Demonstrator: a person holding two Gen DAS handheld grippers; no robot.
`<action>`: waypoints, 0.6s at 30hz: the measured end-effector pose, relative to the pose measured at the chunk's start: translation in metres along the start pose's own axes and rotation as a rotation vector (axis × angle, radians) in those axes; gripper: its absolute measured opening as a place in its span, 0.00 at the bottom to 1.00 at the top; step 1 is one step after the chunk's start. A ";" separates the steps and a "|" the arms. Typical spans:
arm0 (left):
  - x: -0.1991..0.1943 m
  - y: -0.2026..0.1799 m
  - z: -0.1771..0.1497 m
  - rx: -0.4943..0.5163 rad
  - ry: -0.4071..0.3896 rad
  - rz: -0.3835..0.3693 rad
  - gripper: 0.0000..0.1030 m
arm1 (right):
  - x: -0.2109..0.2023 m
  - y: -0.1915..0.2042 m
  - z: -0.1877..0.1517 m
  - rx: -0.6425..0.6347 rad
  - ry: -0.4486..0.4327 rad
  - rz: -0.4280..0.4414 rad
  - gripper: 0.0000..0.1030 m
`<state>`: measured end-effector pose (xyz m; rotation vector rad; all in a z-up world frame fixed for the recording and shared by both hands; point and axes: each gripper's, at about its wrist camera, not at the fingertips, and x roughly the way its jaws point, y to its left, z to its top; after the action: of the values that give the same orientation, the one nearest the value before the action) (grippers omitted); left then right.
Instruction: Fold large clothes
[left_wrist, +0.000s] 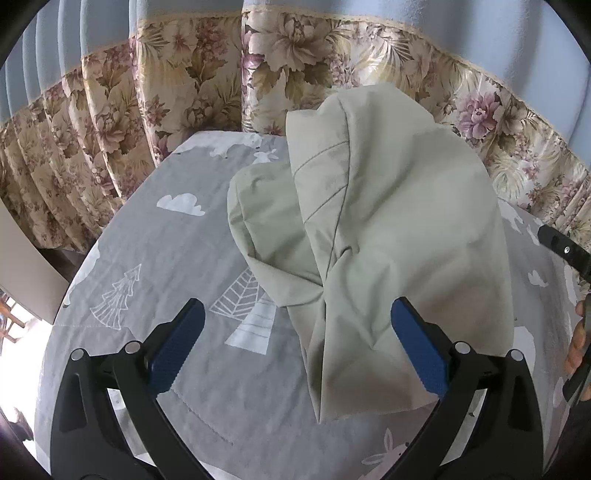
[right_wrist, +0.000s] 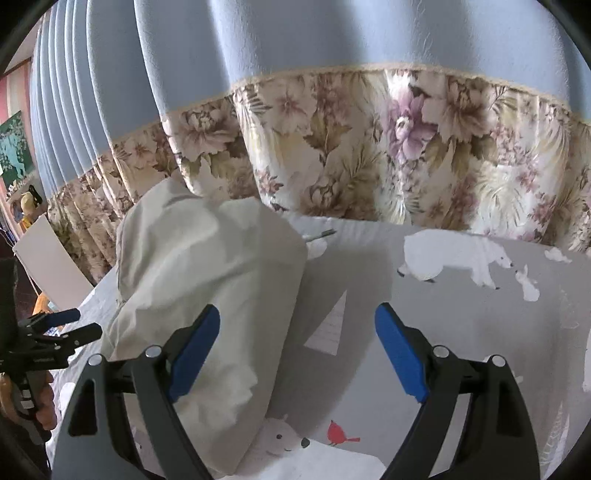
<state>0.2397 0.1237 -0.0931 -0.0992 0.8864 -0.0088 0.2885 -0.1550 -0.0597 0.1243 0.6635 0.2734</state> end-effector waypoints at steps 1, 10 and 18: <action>0.000 0.000 0.001 0.000 -0.004 -0.003 0.97 | 0.001 0.001 -0.001 -0.003 0.002 0.003 0.84; 0.012 0.008 -0.001 -0.008 0.017 -0.031 0.97 | 0.014 0.005 -0.009 -0.002 0.022 0.047 0.83; 0.029 0.011 -0.004 0.005 0.056 -0.053 0.97 | 0.018 0.010 -0.017 -0.011 0.050 0.043 0.83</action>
<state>0.2545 0.1332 -0.1185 -0.1183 0.9392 -0.0638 0.2893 -0.1396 -0.0818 0.1215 0.7097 0.3229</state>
